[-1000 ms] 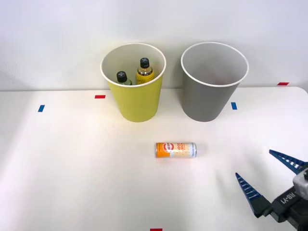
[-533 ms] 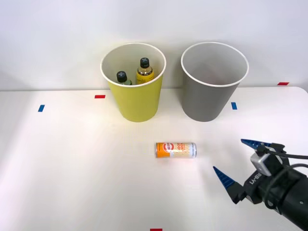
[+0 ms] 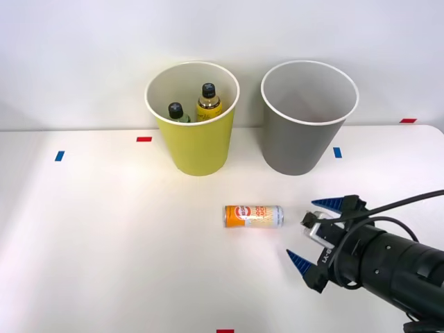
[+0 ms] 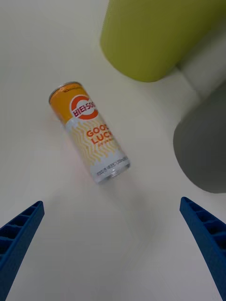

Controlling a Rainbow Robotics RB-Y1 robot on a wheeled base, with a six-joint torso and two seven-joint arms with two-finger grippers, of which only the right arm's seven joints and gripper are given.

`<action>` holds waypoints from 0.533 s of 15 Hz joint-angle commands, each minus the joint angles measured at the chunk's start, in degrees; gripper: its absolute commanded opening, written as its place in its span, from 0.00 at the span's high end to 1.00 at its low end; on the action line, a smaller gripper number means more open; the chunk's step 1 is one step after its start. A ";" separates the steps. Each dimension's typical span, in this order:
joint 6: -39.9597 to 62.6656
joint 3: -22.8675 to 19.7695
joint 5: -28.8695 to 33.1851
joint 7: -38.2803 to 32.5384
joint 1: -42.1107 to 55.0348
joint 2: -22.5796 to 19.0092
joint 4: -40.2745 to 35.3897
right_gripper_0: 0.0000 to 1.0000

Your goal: Put cans in the gray bin, plastic bottles in the light green bin

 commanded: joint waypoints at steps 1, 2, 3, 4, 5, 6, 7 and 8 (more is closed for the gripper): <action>8.14 8.56 -6.56 2.59 -10.52 1.82 0.00 0.00; 11.48 10.14 -8.50 6.02 -13.59 3.23 0.00 0.00; 14.29 10.40 -11.66 8.65 -15.61 4.54 0.44 0.00; 15.96 10.40 -15.53 10.41 -17.72 6.21 1.67 0.00; 15.96 10.40 -18.69 11.99 -19.57 7.80 3.87 0.00; 16.05 10.49 -20.62 13.40 -20.89 9.20 5.63 0.00; 16.05 10.49 -23.00 15.16 -22.65 11.22 8.53 0.00; 16.05 10.40 -25.63 17.27 -24.84 13.60 11.78 0.00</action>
